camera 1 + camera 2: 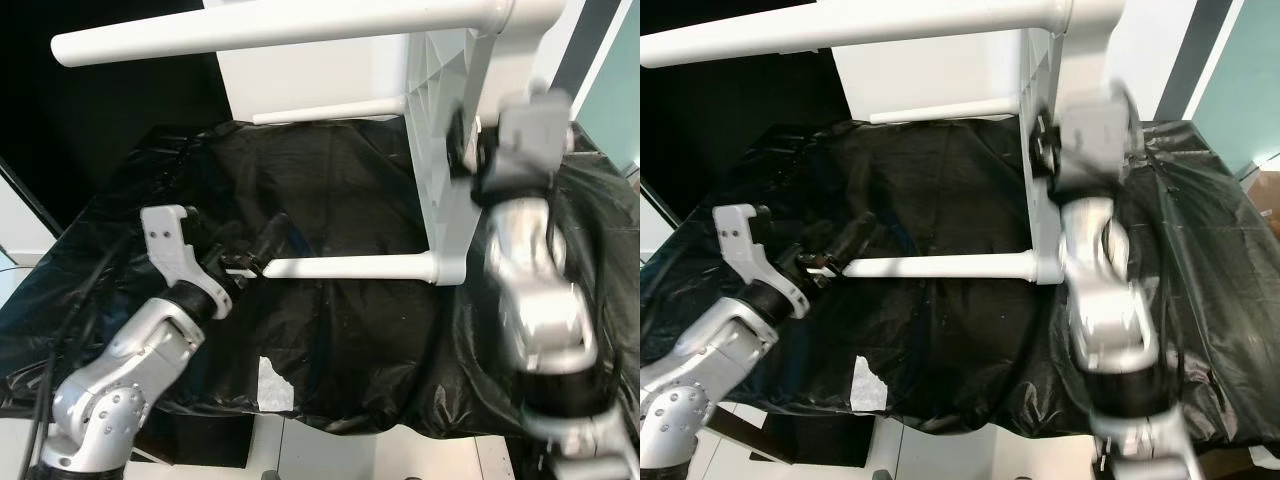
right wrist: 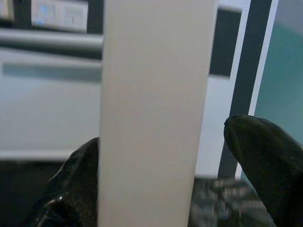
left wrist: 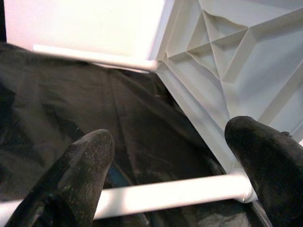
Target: Building children table
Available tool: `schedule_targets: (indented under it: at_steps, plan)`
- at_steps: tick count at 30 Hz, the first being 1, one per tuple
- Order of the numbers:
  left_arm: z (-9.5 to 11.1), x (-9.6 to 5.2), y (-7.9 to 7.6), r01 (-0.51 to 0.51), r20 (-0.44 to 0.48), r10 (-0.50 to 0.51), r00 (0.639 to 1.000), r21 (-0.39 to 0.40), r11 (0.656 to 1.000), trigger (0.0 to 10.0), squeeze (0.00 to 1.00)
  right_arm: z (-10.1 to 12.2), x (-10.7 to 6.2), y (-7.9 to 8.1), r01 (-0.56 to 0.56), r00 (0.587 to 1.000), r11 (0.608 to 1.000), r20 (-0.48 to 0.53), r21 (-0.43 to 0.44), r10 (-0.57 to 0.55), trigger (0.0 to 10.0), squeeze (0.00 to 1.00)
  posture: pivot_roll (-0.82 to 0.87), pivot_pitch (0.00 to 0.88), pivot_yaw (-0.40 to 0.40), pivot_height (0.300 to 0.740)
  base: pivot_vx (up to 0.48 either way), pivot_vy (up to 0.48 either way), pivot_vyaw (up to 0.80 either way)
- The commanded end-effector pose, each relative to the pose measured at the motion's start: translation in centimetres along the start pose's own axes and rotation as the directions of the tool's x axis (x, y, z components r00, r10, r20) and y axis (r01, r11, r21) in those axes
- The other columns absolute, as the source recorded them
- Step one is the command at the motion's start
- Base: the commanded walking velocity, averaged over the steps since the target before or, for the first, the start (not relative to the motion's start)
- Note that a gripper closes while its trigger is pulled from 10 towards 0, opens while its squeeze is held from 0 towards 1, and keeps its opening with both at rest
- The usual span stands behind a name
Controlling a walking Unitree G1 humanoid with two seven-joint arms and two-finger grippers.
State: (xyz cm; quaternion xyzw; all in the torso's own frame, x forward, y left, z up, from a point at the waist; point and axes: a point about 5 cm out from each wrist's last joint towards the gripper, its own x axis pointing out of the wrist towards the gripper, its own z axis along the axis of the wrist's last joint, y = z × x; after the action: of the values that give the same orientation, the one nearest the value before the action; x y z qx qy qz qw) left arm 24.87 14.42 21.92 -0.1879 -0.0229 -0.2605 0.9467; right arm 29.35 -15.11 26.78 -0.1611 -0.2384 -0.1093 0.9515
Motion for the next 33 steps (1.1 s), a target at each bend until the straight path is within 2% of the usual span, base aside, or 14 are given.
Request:
schedule_targets:
  at_steps: [1, 2, 3, 4, 10, 11, 13, 15, 18, 20, 23, 26, 28, 33]
  plan:
    - [0.1, -0.2, -1.4, 0.309, -0.006, -0.309, 0.951, 0.014, 0.951, 10.0, 0.00, 0.3, -0.3, -0.1, 0.021, 1.000, 0.999, 0.009, 0.025, -0.022, 10.0, 1.00, -0.03, 0.034, 0.039, 0.740, 0.000, 0.000, 0.00]
    - [0.0, 0.0, -1.3, 0.302, -0.024, -0.302, 0.953, 0.029, 0.953, 10.0, 0.00, -0.9, -1.9, 0.3, 0.017, 0.999, 0.997, -0.041, 0.073, -0.014, 10.0, 1.00, -0.03, 0.041, 0.051, 0.740, 0.000, 0.000, 0.00]
    - [0.0, 0.0, -1.3, 0.298, -0.030, -0.297, 0.955, 0.034, 0.954, 10.0, 0.00, -1.5, -2.4, 0.6, 0.001, 0.998, 0.995, -0.068, 0.104, 0.006, 10.0, 0.22, -0.03, 0.043, 0.054, 0.740, 0.000, 0.000, 0.00]
    - [-0.1, 0.2, -1.2, 0.286, -0.037, -0.285, 0.958, 0.044, 0.957, 10.0, 0.00, -2.1, -3.3, 0.7, -0.008, 0.996, 0.993, -0.087, 0.121, 0.018, 10.0, 0.00, -0.03, 0.047, 0.058, 0.740, 0.000, 0.000, 0.00]
    - [-0.6, 0.7, -0.7, 0.227, -0.083, -0.218, 0.972, 0.113, 0.967, 10.0, 0.00, -4.2, -6.7, 0.1, 0.013, 0.983, 0.991, -0.184, 0.131, 0.011, 10.0, 0.00, -0.02, 0.061, 0.070, 0.740, 0.000, 0.000, 0.00]
    - [-1.0, 0.9, -0.2, 0.197, -0.107, -0.182, 0.977, 0.143, 0.970, 10.0, 0.00, -4.9, -8.4, -0.4, 0.000, 0.976, 0.993, -0.218, 0.120, 0.027, 10.0, 0.00, -0.02, 0.062, 0.070, 0.740, 0.000, 0.000, 0.00]
    - [-1.8, 1.1, 0.5, 0.149, -0.140, -0.122, 0.983, 0.200, 0.968, 10.0, 0.00, -6.1, -10.5, -0.5, -0.041, 0.961, 0.988, -0.265, 0.146, 0.079, 10.0, 0.00, -0.02, 0.063, 0.071, 0.740, 0.000, 0.000, 0.00]
    - [-2.3, 1.3, 1.1, 0.105, -0.145, -0.070, 0.987, 0.248, 0.963, 10.0, 0.00, -6.7, -11.2, -0.3, -0.046, 0.950, 0.978, -0.294, 0.203, 0.106, 10.0, 0.00, -0.02, 0.066, 0.074, 0.740, 0.000, 0.000, 0.00]
    - [-2.7, 1.7, 2.4, 0.012, -0.122, 0.027, 0.992, 0.312, 0.950, 10.0, 0.00, -7.1, -10.9, -0.5, -0.031, 0.950, 0.977, -0.296, 0.210, 0.094, 10.0, 0.00, -0.02, 0.063, 0.073, 0.740, 0.000, 0.000, 0.00]
    - [-3.1, 1.8, 3.7, -0.118, -0.081, 0.157, 0.984, 0.355, 0.927, 10.0, 0.00, -7.8, -10.9, -0.5, -0.026, 0.944, 0.980, -0.317, 0.198, 0.090, 10.0, 0.00, -0.02, 0.063, 0.066, 0.740, 0.000, 0.000, 0.00]
    - [-4.4, 1.0, 5.2, -0.221, -0.036, 0.255, 0.966, 0.393, 0.893, 10.0, 0.00, -8.6, -11.3, -0.3, -0.049, 0.943, 0.976, -0.311, 0.213, 0.115, 10.0, 0.00, -0.02, 0.065, 0.059, 0.740, 0.000, 0.000, 0.00]
    - [-6.6, -0.8, 6.9, -0.360, -0.003, 0.382, 0.924, 0.332, 0.872, 10.0, 0.00, -9.9, -11.9, 0.5, -0.107, 0.934, 0.978, -0.320, 0.177, 0.161, 10.0, 0.00, -0.01, 0.058, 0.032, 0.740, 0.000, 0.000, 0.00]
    - [-7.3, -1.1, 6.7, -0.375, -0.009, 0.395, 0.919, 0.292, 0.880, 10.0, 0.00, -10.1, -12.0, 0.7, -0.129, 0.930, 0.974, -0.318, 0.184, 0.184, 10.0, 0.00, -0.01, 0.053, 0.028, 0.740, 0.000, 0.000, 0.00]
    - [-7.2, -0.7, 6.9, -0.333, 0.029, 0.353, 0.935, 0.409, 0.850, 10.0, 0.00, -10.6, -11.8, 0.6, -0.134, 0.932, 0.979, -0.315, 0.154, 0.177, 10.0, 0.00, -0.01, 0.043, 0.036, 0.740, 0.000, 0.000, 0.00]
